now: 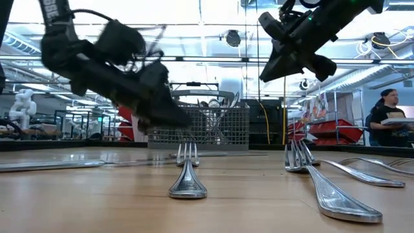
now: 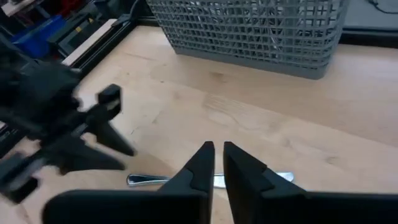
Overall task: Sort silverware
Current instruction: Put the silver knife into the gray utensil holder
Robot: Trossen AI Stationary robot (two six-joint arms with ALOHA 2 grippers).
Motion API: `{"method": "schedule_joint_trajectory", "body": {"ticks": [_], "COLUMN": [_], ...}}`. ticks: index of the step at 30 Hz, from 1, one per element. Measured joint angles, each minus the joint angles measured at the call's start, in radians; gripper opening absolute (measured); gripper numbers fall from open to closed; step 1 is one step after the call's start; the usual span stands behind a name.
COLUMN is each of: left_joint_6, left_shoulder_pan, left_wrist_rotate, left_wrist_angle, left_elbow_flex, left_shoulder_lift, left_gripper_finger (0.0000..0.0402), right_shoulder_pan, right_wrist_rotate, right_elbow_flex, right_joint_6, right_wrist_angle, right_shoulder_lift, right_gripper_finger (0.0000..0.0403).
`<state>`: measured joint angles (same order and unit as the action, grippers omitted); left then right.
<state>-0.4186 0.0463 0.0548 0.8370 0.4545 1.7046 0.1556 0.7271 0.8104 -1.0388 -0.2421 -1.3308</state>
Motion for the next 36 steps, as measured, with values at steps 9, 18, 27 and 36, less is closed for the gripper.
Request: {"method": "schedule_joint_trajectory", "body": {"ticks": [9, 18, 27, 36], "left_joint_6": [0.208, 0.241, 0.196, 0.162], "left_shoulder_pan": [-0.082, -0.079, -0.035, -0.023], "left_wrist_rotate": [0.007, -0.027, -0.061, -0.093], "left_wrist_angle": [0.059, 0.025, 0.052, -0.004], "left_elbow_flex": [-0.018, -0.018, -0.011, -0.011], "left_shoulder_lift": [0.005, 0.036, 0.063, 0.063], "left_gripper_finger": [0.0105, 0.0106, 0.0106, 0.0111], "right_shoulder_pan": [0.006, 0.008, 0.010, 0.011], "right_wrist_rotate": [-0.054, -0.073, -0.075, -0.079], "right_elbow_flex": [0.000, 0.000, 0.000, 0.000], "right_joint_6": [-0.063, -0.076, -0.076, -0.075], "right_wrist_angle": [-0.041, -0.056, -0.058, -0.068], "right_shoulder_lift": [-0.004, -0.004, -0.005, -0.005], "right_gripper_finger": [0.0123, 0.0161, 0.0160, 0.0160]}}
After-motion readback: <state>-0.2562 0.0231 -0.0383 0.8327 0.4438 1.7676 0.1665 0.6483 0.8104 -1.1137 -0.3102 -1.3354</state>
